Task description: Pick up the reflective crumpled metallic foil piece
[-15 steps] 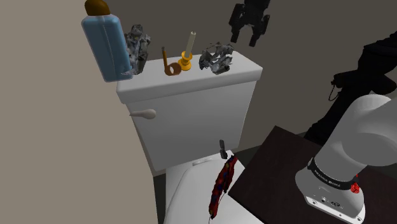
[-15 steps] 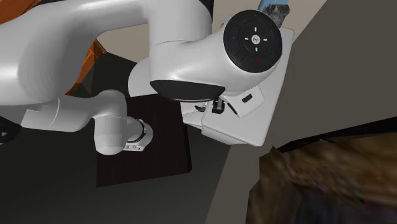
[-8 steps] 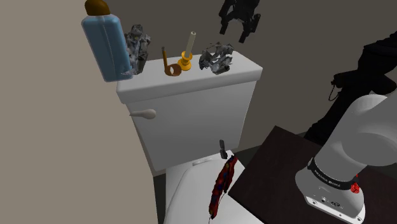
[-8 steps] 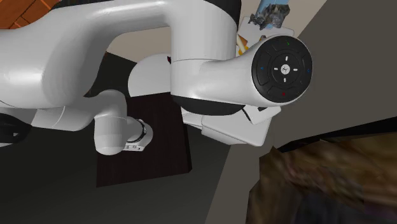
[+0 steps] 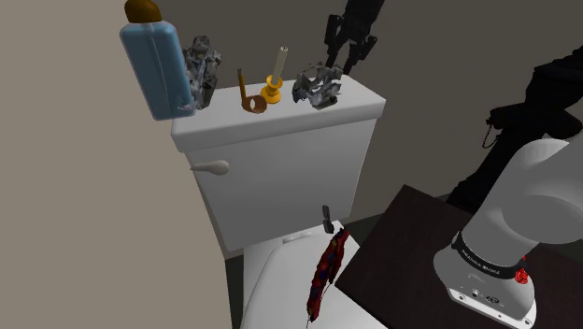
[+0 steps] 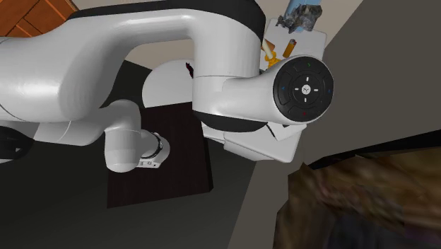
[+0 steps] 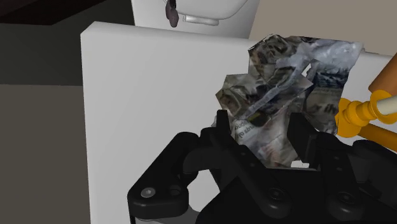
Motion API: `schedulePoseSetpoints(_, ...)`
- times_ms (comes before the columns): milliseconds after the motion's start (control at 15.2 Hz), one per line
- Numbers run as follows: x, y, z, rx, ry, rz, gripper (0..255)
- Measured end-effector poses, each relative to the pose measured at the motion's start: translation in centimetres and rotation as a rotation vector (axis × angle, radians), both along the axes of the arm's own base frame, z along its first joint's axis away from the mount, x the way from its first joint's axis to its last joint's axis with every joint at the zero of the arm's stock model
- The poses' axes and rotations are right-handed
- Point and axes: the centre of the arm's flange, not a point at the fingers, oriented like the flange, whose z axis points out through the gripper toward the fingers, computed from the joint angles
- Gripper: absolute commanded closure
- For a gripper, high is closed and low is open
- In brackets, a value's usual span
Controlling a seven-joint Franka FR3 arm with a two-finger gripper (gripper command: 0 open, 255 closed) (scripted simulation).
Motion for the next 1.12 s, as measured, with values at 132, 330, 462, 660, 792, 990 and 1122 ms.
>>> schedulePoseSetpoints(132, 0.0, 0.0, 0.0, 0.0, -0.001, -0.001, 255)
schedulePoseSetpoints(330, 0.0, 0.0, 0.0, 0.0, -0.001, -0.001, 255)
schedulePoseSetpoints(462, 0.0, 0.0, 0.0, 0.0, -0.001, -0.001, 255)
schedulePoseSetpoints(660, 0.0, -0.1, 0.6, 0.0, 0.0, 0.0, 255)
schedulePoseSetpoints(792, -0.1, -0.1, 1.5, 0.0, 0.001, 0.0, 255)
schedulePoseSetpoints(990, 0.0, 0.0, 2.9, 0.0, 0.001, 0.0, 255)
schedulePoseSetpoints(1122, -0.1, 0.0, 4.0, 0.0, 0.0, 0.0, 255)
